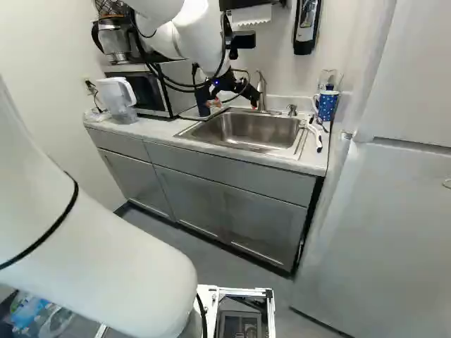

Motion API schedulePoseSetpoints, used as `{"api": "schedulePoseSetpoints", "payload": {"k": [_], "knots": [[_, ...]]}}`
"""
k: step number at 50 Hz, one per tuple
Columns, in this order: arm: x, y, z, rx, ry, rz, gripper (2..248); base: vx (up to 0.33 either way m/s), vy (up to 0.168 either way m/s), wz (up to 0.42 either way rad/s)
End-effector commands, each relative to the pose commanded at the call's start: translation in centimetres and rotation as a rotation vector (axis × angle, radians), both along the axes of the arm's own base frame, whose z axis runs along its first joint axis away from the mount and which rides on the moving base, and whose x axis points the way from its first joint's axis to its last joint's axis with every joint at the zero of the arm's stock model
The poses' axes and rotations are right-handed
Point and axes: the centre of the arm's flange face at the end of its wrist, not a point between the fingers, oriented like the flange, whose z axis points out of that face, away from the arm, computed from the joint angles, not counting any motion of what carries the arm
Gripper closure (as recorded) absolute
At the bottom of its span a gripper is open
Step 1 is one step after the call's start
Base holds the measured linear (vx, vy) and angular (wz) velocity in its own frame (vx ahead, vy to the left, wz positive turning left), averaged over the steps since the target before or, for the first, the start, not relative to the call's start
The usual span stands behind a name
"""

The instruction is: Rinse the cup and place it in the tray

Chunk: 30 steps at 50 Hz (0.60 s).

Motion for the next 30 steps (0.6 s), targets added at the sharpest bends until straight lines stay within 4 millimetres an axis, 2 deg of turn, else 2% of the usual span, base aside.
{"api": "schedulePoseSetpoints", "payload": {"k": [30], "knots": [[0.0,0.0,0.0,0.0,0.0,0.0,3,-0.131,0.035,0.001]]}}
